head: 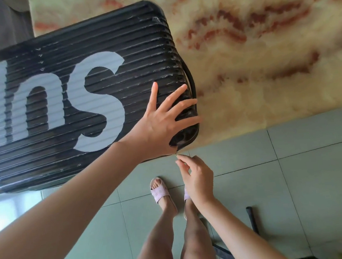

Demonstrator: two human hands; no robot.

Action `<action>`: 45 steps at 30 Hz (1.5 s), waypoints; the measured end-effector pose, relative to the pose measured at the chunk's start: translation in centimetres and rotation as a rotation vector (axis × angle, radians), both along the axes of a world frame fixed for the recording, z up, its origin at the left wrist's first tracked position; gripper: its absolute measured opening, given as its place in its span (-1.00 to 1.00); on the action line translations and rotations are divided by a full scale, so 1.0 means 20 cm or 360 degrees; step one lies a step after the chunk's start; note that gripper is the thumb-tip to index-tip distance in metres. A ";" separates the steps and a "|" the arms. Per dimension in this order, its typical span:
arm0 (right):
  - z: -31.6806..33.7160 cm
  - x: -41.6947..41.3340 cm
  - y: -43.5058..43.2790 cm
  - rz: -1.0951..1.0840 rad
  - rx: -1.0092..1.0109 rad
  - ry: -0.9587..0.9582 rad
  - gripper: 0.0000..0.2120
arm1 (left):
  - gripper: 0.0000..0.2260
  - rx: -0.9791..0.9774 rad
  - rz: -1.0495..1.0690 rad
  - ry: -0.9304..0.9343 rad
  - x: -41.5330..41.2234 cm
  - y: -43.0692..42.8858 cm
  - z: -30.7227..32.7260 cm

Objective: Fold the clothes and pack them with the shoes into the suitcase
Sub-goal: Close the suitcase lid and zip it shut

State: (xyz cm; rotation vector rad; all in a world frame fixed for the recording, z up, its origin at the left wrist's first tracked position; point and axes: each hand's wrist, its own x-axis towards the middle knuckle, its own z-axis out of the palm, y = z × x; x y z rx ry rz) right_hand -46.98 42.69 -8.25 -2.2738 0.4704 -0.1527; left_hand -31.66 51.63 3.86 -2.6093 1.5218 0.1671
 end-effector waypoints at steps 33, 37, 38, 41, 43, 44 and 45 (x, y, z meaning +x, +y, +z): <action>0.33 -0.03 0.00 0.0258 0.0227 -0.0047 -0.67 | -0.95 -0.2108 0.3004 0.2686 -0.61 0.18 -0.42; 0.55 0.18 -0.11 0.0612 -0.0116 -0.0475 -0.70 | -0.92 -0.2317 0.3078 0.2676 -0.61 0.13 -0.41; 0.59 0.26 -0.11 0.0781 -0.0236 -0.0517 -0.65 | -0.88 -0.2331 0.3065 0.2686 -0.60 0.12 -0.40; 0.65 0.45 -0.07 0.1363 -0.0689 -0.0299 -0.18 | -0.81 -0.2489 0.3061 0.2768 -0.60 0.10 -0.42; 0.67 0.54 -0.02 0.1643 -0.0933 -0.0126 0.08 | -0.80 -0.2624 0.3000 0.2870 -0.60 0.10 -0.41; 0.66 0.58 0.01 0.1751 -0.1041 -0.0080 0.16 | -0.80 -0.2637 0.2956 0.2899 -0.61 0.10 -0.40; 0.66 0.62 0.03 0.1842 -0.1141 -0.0044 0.20 | -0.80 -0.2611 0.2925 0.2904 -0.61 0.11 -0.40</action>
